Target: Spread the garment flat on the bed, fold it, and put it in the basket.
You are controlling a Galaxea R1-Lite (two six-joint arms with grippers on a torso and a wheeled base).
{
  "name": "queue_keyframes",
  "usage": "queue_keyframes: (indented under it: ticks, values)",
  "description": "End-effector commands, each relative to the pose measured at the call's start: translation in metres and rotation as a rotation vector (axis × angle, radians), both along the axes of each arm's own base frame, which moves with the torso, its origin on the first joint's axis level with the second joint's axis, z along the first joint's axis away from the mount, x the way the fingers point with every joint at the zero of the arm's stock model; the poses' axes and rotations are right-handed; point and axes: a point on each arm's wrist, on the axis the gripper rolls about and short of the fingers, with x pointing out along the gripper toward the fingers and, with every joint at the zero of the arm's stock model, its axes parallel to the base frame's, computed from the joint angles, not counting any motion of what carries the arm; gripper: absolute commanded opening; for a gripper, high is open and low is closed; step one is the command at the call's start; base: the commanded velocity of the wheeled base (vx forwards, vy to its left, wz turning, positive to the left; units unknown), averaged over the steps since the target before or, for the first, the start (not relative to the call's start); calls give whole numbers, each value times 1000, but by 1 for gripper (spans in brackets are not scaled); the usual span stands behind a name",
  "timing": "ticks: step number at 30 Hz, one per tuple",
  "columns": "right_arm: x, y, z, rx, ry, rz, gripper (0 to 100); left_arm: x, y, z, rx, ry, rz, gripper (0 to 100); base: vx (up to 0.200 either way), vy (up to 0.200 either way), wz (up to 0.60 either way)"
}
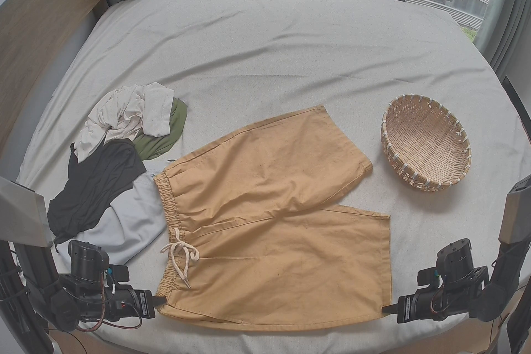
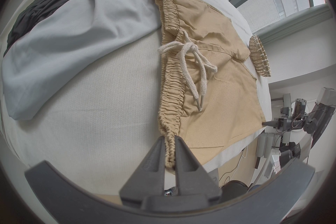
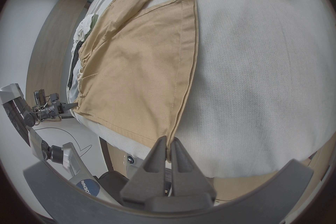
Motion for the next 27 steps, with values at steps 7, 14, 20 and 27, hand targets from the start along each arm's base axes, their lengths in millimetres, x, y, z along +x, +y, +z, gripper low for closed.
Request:
queue_keyframes:
  ticks: [7, 14, 20, 27]
  values:
    - [11, -1, 13, 72, -145, -39, 0, 10, 1, 12, -59, -161, 18, 0, 0, 0, 0]
    - [33, 4, 38, 223, -384, -99, 0, 25, -3, 26, -106, -348, 44, 0, 0, 0, 0]
    - [60, 9, 53, 274, -512, -117, 0, 33, -2, 32, -143, -379, 84, 0, 0, 0, 0]
    - [90, 5, 69, 302, -628, -157, 0, 41, -3, 44, -183, -431, 142, 0, 0, 0, 0]
